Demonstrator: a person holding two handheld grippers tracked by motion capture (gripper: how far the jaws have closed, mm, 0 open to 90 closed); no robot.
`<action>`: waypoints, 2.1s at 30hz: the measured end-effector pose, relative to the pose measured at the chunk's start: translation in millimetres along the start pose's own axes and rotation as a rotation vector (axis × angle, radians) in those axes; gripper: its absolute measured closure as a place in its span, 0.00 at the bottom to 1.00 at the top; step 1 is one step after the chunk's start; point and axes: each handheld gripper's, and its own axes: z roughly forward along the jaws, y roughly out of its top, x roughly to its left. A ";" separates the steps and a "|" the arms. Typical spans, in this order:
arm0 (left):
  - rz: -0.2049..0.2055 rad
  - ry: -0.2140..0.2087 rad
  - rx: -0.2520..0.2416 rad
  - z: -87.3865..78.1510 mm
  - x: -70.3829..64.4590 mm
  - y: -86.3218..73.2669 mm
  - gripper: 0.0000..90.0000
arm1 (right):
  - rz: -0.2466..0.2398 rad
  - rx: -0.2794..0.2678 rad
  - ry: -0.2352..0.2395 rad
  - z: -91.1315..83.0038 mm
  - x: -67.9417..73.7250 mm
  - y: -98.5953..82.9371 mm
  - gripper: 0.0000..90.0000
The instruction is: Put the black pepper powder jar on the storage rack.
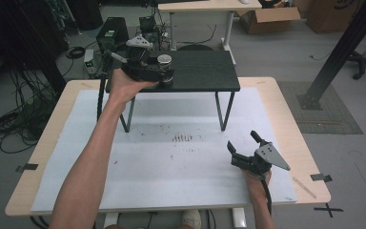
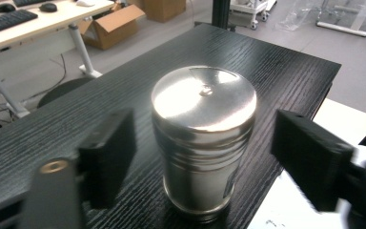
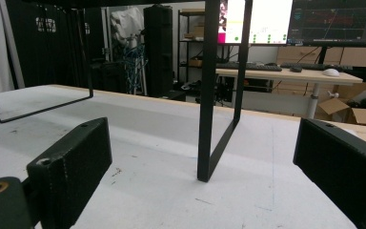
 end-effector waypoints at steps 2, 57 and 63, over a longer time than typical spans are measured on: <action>-0.011 0.007 0.005 0.3 0.0 0.1 0.17 | -0.001 0.000 0.000 0.0 0.1 0.0 0.06; -0.037 0.056 -0.175 -112.2 -4.8 -97.2 0.01 | -0.004 0.003 -0.003 0.4 0.2 0.1 0.06; -0.039 0.069 -0.185 -116.7 -4.1 -118.1 0.01 | -0.005 0.003 -0.004 0.3 0.4 0.1 0.06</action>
